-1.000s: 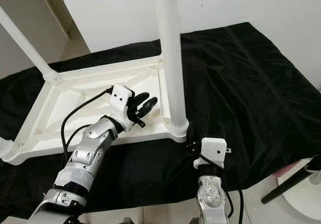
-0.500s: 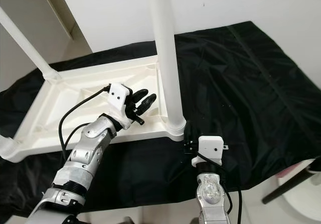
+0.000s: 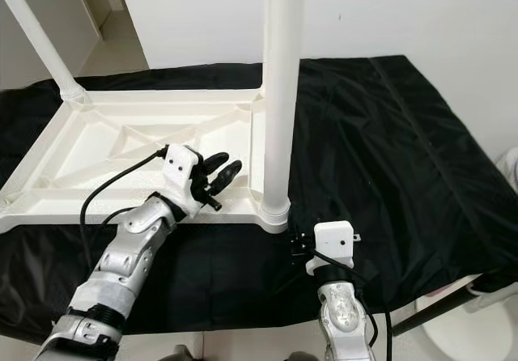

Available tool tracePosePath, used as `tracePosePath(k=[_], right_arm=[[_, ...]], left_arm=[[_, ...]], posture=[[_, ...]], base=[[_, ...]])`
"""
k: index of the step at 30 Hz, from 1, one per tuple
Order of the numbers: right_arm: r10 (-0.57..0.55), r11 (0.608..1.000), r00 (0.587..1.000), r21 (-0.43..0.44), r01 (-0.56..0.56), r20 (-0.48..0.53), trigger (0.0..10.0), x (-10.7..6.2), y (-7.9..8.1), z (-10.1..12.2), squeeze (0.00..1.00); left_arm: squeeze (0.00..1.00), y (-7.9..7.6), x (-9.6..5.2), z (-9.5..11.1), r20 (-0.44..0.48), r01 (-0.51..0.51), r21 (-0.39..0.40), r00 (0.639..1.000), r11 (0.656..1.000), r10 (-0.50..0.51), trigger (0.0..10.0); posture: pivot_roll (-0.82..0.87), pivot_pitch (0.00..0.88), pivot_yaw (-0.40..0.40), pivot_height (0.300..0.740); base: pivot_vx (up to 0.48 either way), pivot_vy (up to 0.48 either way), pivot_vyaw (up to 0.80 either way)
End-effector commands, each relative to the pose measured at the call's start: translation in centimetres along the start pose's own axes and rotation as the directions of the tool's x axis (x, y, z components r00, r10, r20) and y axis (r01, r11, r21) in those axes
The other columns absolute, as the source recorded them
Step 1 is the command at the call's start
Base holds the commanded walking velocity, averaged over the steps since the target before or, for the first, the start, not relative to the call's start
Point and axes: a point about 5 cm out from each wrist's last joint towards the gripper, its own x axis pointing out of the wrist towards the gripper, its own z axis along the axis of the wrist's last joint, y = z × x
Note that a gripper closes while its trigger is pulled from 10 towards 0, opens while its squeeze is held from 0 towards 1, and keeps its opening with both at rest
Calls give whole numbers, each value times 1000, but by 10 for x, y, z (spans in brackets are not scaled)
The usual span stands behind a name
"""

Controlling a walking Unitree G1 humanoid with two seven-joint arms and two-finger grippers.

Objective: Building children table

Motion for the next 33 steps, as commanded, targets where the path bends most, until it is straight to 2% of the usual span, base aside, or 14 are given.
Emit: tracePosePath(k=[1,3,7,12,16,18,22,25,27,33], right_arm=[[40,999,999,18,-40,14,10000,1,6,4,0],[31,999,999,26,-31,14,10000,-1,5,5,0],[-20,994,999,107,16,36,10000,-14,-1,11,0],[-32,993,999,117,27,37,10000,-26,-1,13,0],[0,994,1000,105,-2,22,10000,-33,0,13,0],[71,994,997,87,-72,14,10000,-39,3,14,0],[85,993,996,83,-86,13,10000,-39,4,15,0],[223,973,975,54,-223,8,10000,-38,7,18,0],[223,973,975,54,-223,8,10000,-38,7,18,0],[236,971,972,37,-236,16,10000,-26,-4,22,0]], left_arm=[[0,-7,-2,3,17,134,18,991,991,-134,10000],[0,-7,-3,3,14,135,17,991,991,-135,10000],[0,-5,-6,2,5,139,5,990,990,-139,10000],[0,-5,-5,5,6,170,6,985,985,-170,10000],[0,-7,-3,8,11,216,12,976,976,-216,10000],[0,-6,-2,10,9,237,29,971,971,-237,10000],[0,-5,-1,10,8,235,30,972,972,-235,10000],[0,-5,-2,11,14,242,34,970,970,-243,10000],[0,-5,-2,11,14,242,34,970,970,-243,10000],[0,-14,-4,10,25,274,33,961,961,-275,10000]], posture=[[-7,0,41,740],[-12,0,48,740],[-20,0,87,740],[-34,0,128,740],[-35,0,140,740],[-32,0,146,740],[-32,0,146,740],[-19,0,119,740],[-19,0,119,740],[13,0,40,740]], base=[[0,0,0],[0,0,0],[0,0,0],[0,0,0],[0,0,0],[0,0,0],[0,0,0],[0,0,0],[0,0,0],[0,0,0]])
